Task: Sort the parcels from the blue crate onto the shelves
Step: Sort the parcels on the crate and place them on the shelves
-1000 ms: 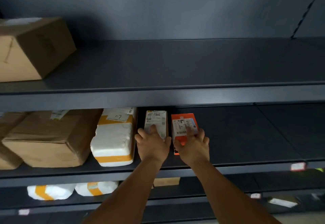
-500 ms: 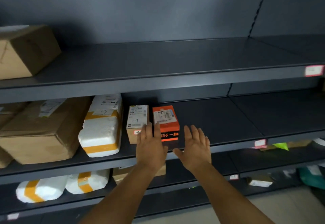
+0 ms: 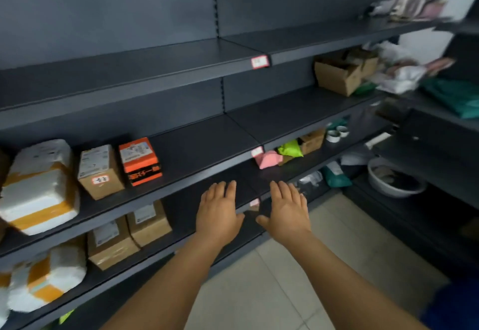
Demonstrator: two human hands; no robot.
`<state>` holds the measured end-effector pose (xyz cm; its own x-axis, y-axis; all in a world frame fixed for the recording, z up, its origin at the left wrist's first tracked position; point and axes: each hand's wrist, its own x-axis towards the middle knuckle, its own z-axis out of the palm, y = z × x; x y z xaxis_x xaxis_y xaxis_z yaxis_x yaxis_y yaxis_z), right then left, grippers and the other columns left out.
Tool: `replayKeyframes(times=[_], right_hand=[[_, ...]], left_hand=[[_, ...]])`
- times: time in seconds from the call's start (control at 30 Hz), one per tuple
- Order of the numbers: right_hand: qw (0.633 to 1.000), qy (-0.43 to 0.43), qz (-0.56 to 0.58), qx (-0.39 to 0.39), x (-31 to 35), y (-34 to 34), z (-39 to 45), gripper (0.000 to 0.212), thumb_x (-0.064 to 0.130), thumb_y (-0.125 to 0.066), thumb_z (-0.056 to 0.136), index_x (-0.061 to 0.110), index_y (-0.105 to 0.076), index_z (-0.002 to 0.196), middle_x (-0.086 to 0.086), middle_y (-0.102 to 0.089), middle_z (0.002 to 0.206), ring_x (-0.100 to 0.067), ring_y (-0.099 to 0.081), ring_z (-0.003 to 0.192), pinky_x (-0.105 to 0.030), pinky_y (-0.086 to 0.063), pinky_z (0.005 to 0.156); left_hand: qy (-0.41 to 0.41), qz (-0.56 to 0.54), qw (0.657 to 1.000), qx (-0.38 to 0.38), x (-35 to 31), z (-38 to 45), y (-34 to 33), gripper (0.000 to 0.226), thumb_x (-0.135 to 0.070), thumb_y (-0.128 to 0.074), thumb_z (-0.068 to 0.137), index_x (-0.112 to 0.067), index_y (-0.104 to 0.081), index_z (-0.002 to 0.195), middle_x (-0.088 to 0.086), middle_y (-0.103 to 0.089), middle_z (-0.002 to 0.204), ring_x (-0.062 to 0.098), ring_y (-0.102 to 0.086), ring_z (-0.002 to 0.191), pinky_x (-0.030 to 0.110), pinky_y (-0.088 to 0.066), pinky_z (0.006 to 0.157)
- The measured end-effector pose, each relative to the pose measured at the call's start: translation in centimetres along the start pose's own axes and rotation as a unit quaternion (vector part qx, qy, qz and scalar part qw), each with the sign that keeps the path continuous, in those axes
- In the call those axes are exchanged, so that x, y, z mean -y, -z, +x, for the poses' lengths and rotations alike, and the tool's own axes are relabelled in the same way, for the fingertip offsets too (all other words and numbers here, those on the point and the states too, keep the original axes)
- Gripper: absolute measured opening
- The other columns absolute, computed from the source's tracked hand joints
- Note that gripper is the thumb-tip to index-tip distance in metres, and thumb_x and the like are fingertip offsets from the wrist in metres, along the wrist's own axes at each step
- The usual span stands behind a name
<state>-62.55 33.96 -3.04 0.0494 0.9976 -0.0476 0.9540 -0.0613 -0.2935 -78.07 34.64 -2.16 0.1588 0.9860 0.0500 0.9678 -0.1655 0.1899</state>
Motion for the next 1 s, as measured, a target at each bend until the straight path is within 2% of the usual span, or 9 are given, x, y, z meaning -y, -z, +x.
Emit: replayKeyframes(times=[0.23,0.5,0.8,1.0], right_hand=[[0.993,-0.113,0.0,-0.027,-10.4,2.1,-5.9,0.091,0.051,-0.056,0.09,0.018,-0.001,0.154,-0.003,-0.001,0.161,-0.024,0.003,0.148,-0.042,-0.002,0.12],[0.966,-0.256,0.007,-0.044,-20.0,3.8,-9.9,0.092,0.052,-0.054,0.091,0.015,0.003,0.154,-0.003,0.001,0.162,-0.024,0.005,0.148,-0.042,0.0,0.12],[0.917,-0.39,0.006,-0.087,-29.9,7.4,-11.2,0.092,0.047,-0.056,0.091,0.016,0.003,0.154,-0.001,0.002,0.162,-0.022,0.006,0.149,-0.042,0.0,0.12],[0.873,-0.477,0.022,-0.102,-35.0,8.7,-12.2,0.092,0.048,-0.056,0.091,0.017,0.003,0.154,0.0,0.002,0.162,-0.022,0.006,0.149,-0.041,0.0,0.12]], left_hand=[[-0.119,-0.006,0.993,0.023,-11.2,-0.7,-2.3,0.077,-0.042,-0.056,0.091,-0.018,-0.015,0.152,0.005,-0.026,0.153,0.023,-0.019,0.143,0.035,-0.017,0.116],[-0.253,0.0,0.965,0.07,-22.0,0.3,-6.0,0.075,-0.041,-0.055,0.092,-0.019,-0.014,0.151,0.004,-0.03,0.149,0.022,-0.022,0.141,0.035,-0.019,0.115],[-0.377,-0.017,0.918,0.122,-34.4,3.6,-9.1,0.079,-0.042,-0.054,0.093,-0.02,-0.008,0.153,0.004,-0.024,0.153,0.024,-0.019,0.142,0.038,-0.019,0.117],[-0.463,-0.041,0.871,0.163,-42.4,4.8,-11.3,0.079,-0.041,-0.054,0.093,-0.021,-0.007,0.153,0.005,-0.019,0.156,0.023,-0.014,0.145,0.037,-0.018,0.118]])
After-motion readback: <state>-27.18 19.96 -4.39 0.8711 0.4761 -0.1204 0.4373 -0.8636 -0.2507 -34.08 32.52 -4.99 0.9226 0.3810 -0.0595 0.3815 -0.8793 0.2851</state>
